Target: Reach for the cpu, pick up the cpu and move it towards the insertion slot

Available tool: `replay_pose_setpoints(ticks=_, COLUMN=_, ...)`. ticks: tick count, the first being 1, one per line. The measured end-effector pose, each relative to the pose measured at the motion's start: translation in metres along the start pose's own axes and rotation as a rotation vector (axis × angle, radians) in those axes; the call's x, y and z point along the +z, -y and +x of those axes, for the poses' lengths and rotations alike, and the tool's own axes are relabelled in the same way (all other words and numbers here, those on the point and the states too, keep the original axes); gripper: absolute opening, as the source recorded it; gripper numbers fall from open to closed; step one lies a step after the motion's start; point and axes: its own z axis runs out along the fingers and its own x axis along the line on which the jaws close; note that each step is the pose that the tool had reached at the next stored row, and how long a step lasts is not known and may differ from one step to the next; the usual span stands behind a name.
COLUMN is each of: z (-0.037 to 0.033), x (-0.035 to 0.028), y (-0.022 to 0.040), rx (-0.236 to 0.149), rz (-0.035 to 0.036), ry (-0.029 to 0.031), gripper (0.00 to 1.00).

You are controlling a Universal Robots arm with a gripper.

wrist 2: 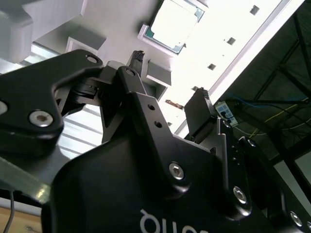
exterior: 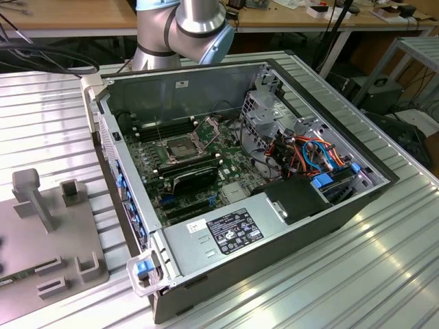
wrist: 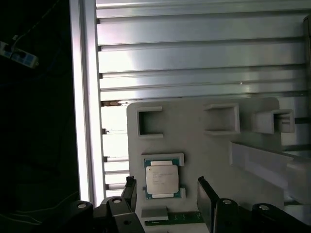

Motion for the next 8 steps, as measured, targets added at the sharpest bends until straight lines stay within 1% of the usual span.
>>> replay_pose_setpoints(ticks=7, z=0.0001, x=0.0142, y=0.0031, rx=0.0, rz=0.0001, ry=-0.0001, gripper=0.62)
replay_pose_setpoints(ticks=8, z=0.0001, x=0.0157, y=0.0032, rx=0.0, rz=0.0, ry=0.0001, gripper=0.63)
